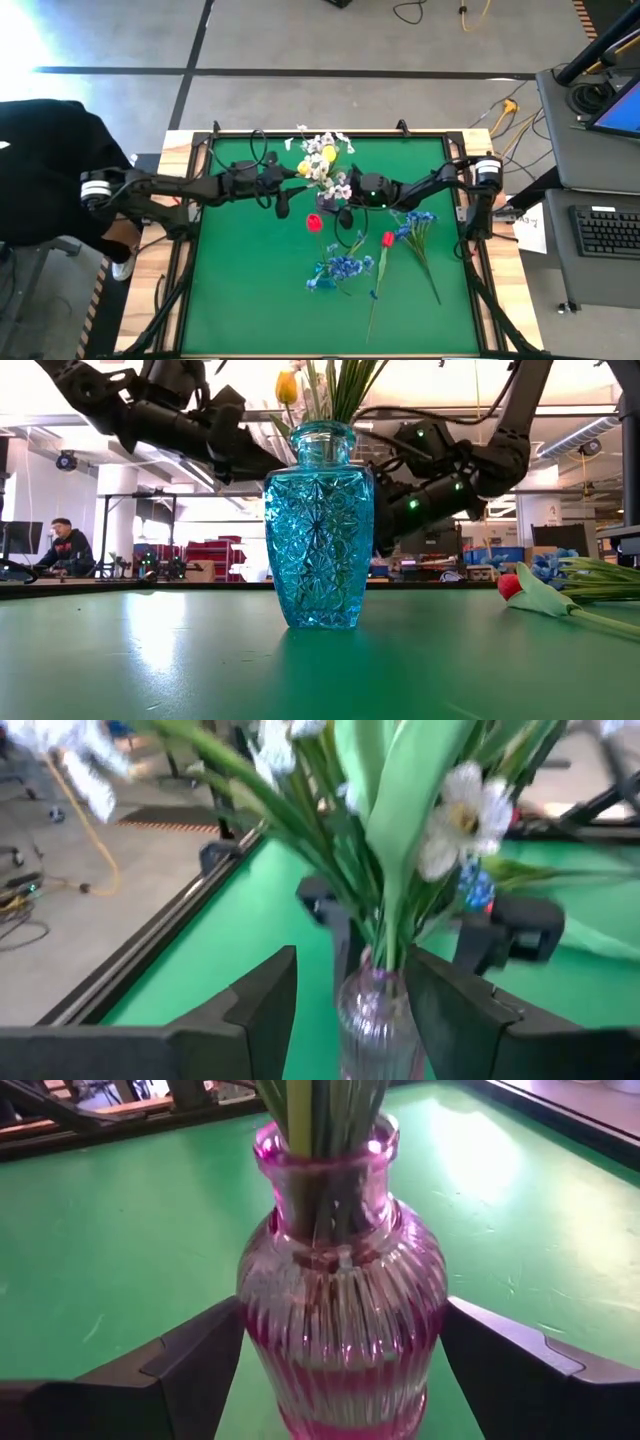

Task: Sort flowers into vase by color
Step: Put the blue flowers into the blue vase

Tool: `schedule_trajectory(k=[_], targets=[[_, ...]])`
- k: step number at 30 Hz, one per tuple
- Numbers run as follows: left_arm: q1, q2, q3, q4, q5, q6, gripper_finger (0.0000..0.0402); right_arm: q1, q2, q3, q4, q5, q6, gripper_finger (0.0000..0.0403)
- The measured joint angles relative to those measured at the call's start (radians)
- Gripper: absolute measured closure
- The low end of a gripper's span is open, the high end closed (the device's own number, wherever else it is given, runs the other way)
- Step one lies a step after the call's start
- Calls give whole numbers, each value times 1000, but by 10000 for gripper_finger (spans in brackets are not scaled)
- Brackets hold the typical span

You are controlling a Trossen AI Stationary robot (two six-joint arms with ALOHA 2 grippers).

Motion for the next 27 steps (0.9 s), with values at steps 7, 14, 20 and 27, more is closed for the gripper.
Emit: schedule_trajectory(k=[7,14,20,27], targets=[[0,-59,0,-120,-13,6,231,0,-135,1,-222,1,11,95],[-3,-126,0,-224,-7,-20,231,0,-319,1,-524,1,111,103],[-16,-193,0,-307,4,-90,231,16,-486,1,-708,2,270,105],[-133,-209,-19,-319,-9,-194,231,115,-649,1,-802,8,437,110]])
